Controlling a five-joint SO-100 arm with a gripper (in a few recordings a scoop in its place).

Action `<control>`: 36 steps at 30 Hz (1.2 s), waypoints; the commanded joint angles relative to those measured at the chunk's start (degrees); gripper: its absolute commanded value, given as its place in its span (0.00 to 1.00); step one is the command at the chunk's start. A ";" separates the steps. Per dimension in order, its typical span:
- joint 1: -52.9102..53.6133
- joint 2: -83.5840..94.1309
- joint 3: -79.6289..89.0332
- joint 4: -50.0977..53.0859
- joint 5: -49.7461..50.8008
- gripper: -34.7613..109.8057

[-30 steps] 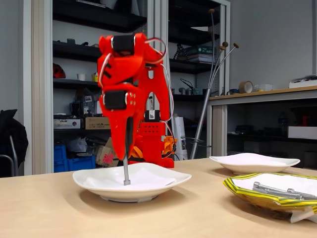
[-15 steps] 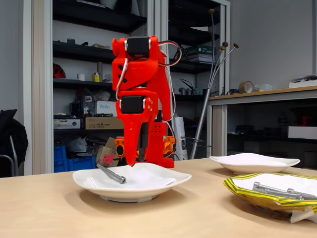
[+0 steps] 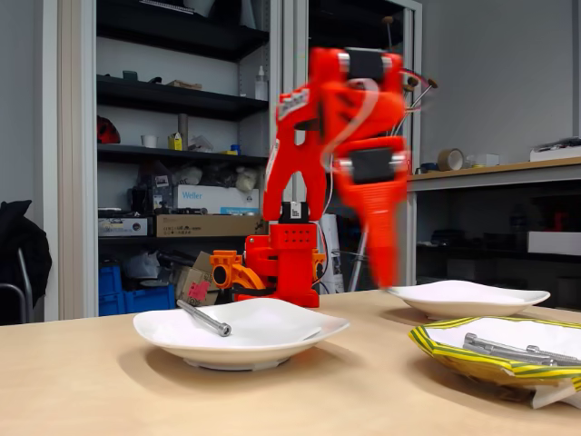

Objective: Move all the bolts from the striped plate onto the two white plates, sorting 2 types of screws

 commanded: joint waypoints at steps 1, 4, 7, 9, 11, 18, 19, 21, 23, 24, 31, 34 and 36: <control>-3.96 -0.09 -0.62 -2.99 9.76 0.37; -6.42 -1.49 0.18 -5.54 17.05 0.37; -8.17 -2.72 0.44 -7.21 23.03 0.37; -8.88 -3.34 0.44 -8.00 25.84 0.36; -9.40 -3.69 0.44 -8.79 27.86 0.36; -12.48 -3.78 0.62 -9.23 34.19 0.35; -12.92 -3.60 0.88 -9.23 35.16 0.35; -13.71 -3.34 1.67 -9.40 36.47 0.35; -14.24 -3.25 2.90 -10.99 37.35 0.35; -14.50 -3.34 3.43 -11.87 37.71 0.35; -15.47 -5.19 5.89 -16.96 38.85 0.34; -15.38 -6.86 6.50 -19.86 38.85 0.33; -15.03 -8.17 6.50 -21.36 38.67 0.31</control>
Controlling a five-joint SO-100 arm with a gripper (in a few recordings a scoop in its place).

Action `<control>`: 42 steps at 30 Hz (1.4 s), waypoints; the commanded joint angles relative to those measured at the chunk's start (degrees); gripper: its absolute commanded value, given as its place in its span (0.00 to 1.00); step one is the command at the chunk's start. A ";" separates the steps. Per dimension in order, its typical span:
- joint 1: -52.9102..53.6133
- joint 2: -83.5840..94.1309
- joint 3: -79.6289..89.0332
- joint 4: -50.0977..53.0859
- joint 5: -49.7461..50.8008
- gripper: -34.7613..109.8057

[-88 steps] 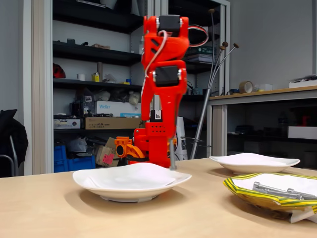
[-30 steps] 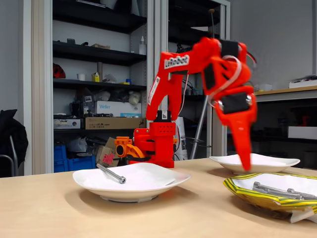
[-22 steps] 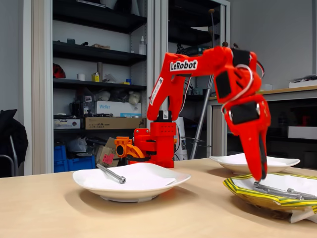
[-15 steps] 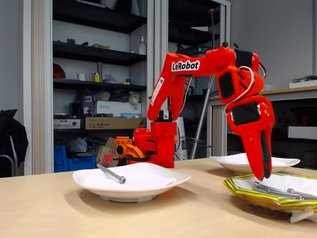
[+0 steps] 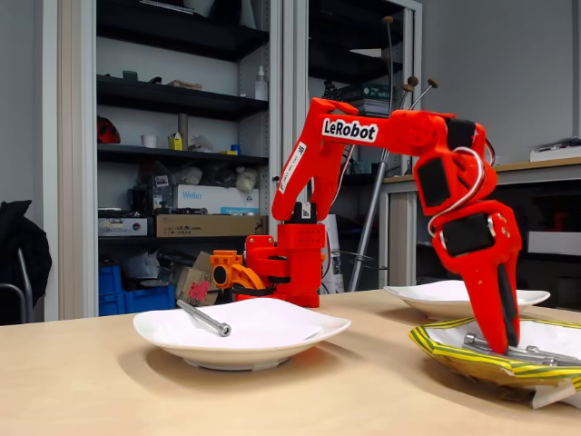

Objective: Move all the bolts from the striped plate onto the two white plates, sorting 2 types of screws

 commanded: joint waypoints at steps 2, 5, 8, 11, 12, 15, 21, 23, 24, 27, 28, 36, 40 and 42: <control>-0.35 -1.32 0.88 -2.64 0.44 0.30; 0.70 -2.55 0.79 -4.22 -0.53 0.28; 1.76 -3.25 0.00 -3.69 -1.41 0.24; 2.46 -3.16 -0.79 -2.81 -3.52 0.24; 2.64 -3.16 -1.41 -2.29 -4.22 0.24; 3.08 -3.08 -3.52 0.09 -5.89 0.24; 5.98 -1.93 -12.48 12.66 -10.72 0.24; 7.47 -1.14 -15.64 17.31 -12.74 0.24; 8.26 -0.62 -16.70 19.25 -13.80 0.24; 10.37 0.00 -20.74 25.31 -15.73 0.24; 10.99 0.26 -21.62 26.54 -16.44 0.24; 15.47 3.69 -22.15 33.05 -19.60 0.24; 19.25 6.42 -20.57 35.24 -22.59 0.24; 21.62 7.47 -20.21 36.65 -24.52 0.24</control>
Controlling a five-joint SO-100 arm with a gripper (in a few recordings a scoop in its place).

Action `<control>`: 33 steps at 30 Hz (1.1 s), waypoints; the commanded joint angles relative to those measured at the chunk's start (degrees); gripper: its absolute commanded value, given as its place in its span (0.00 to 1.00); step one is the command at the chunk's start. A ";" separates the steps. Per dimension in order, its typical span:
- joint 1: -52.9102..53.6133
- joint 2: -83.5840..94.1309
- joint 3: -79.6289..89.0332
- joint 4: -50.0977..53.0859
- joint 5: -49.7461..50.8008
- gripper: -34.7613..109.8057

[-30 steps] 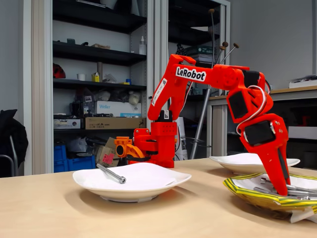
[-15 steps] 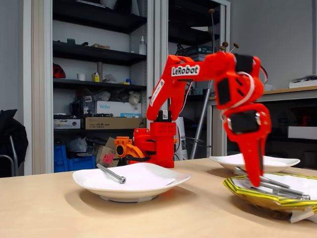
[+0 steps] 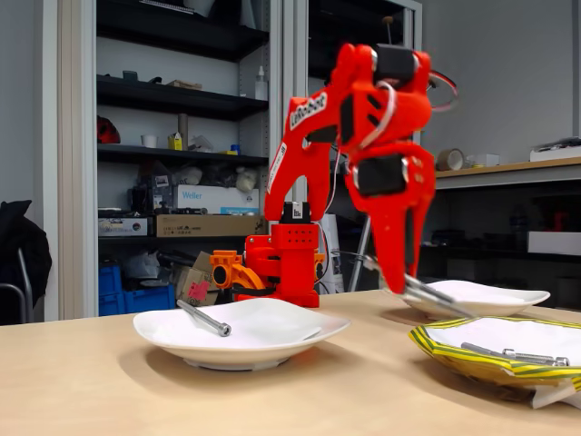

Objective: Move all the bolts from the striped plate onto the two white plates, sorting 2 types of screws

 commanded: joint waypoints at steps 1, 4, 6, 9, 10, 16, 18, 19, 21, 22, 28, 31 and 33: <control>4.83 5.80 0.62 2.02 -3.25 0.24; 9.49 7.73 2.02 3.43 -7.47 0.24; 12.92 9.23 3.87 4.13 -10.81 0.24; 17.75 11.78 8.44 4.31 -15.03 0.24; 19.25 12.39 9.93 4.31 -16.26 0.24; 25.40 12.30 16.00 1.85 -21.88 0.24; 25.84 11.60 17.31 1.32 -23.03 0.29; 26.10 11.34 18.11 1.32 -23.20 0.32; 26.37 10.90 19.34 0.79 -22.85 0.35; 26.19 10.63 19.60 0.62 -22.85 0.36; 21.80 11.51 18.54 0.00 -21.62 0.38; 16.96 11.78 16.17 0.09 -18.54 0.38; 12.74 11.34 14.24 -0.70 -15.12 0.37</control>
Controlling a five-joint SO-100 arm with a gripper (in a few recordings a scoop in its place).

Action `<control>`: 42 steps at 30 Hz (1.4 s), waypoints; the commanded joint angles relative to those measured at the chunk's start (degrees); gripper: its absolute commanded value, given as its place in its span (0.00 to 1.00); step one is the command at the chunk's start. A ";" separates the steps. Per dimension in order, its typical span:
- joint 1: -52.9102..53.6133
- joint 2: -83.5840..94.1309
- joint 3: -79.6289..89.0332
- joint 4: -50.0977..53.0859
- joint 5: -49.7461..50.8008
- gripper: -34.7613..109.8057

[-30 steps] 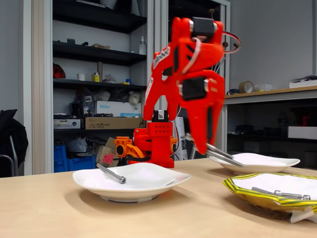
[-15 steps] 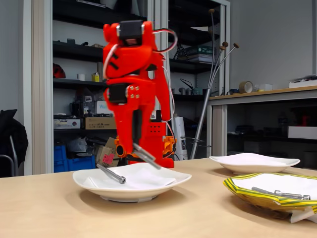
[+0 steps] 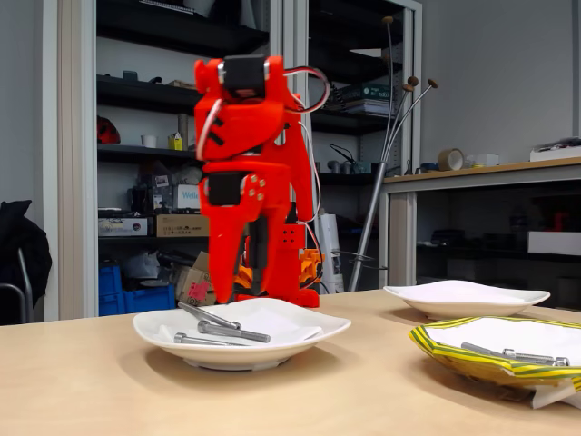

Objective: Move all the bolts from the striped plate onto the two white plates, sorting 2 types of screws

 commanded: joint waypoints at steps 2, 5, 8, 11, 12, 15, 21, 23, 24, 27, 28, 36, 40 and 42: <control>-9.14 1.14 -5.54 -1.32 8.35 0.37; -16.44 -1.05 -9.67 -4.13 15.47 0.37; -23.03 -4.13 -11.25 -10.28 20.92 0.38; -27.42 -5.71 -8.88 -17.05 26.72 0.37; -28.30 -6.06 -8.09 -18.81 28.56 0.37; -30.67 -6.94 -7.12 -22.15 34.01 0.36; -33.40 -7.38 -4.57 -28.30 45.35 0.37; -33.84 -7.47 -3.43 -30.06 47.29 0.36; -34.01 -7.91 -3.25 -30.50 47.72 0.36; -34.28 -8.79 -3.25 -30.85 47.02 0.35; -34.37 -9.05 -3.16 -30.85 45.97 0.35; -34.89 -10.72 0.79 -33.66 26.37 0.31; -33.84 -10.99 1.32 -34.89 21.27 0.31; -33.31 -11.43 1.32 -35.68 19.51 0.31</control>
